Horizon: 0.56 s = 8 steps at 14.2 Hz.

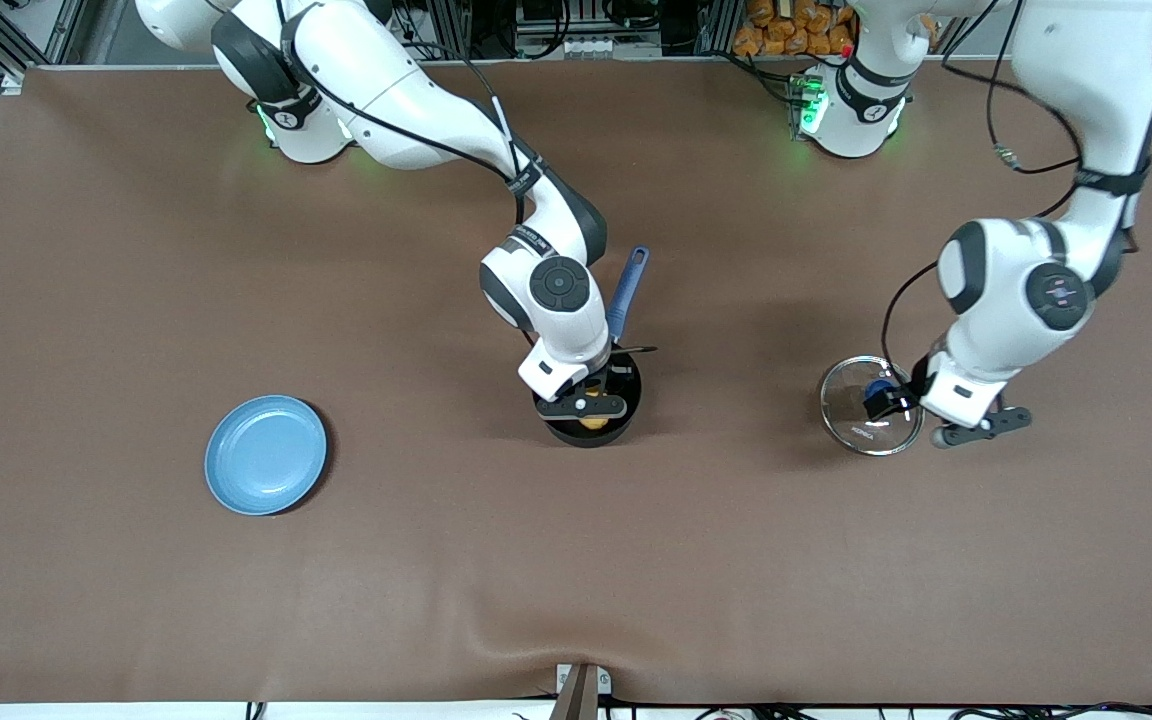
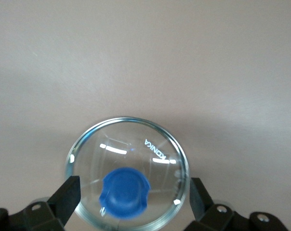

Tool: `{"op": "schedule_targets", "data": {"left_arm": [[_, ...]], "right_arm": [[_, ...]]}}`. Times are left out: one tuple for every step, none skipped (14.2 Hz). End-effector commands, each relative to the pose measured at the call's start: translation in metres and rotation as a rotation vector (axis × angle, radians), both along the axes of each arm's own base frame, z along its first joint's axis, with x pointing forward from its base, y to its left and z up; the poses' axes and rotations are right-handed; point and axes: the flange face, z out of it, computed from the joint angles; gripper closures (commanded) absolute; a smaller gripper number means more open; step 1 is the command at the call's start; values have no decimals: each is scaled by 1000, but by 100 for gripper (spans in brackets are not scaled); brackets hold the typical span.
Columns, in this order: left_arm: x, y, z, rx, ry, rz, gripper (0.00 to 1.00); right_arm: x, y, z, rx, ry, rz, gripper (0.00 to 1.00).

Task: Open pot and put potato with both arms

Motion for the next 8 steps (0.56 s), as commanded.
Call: {"op": "schedule_targets", "data": {"left_arm": [[9,8,79,-2,22,-13,0],[10,9,107,-3,22,-16,0],[7,10,130,-3,23,-18,0],[0,9,160,-4,14,-23,0],[-8,10,187,-3,11,-24,0],[-16,9,212,4,11,-31,0],[-23,10,235,6,13,-38,0],[-30,8,252,7,30,-52,0]], "right_arm": [[5,1,1,4,-6,-22,57],[4,2,0,2,-4,-20,37],[4,2,-1,1,-3,-20,35],[5,1,0,1,-2,-23,33],[6,-1,2,2,-4,-25,33],[9,-3,10,4,-8,-19,33],[14,-8,17,3,-7,-27,33],[17,-13,26,-8,6,-31,33]]}}
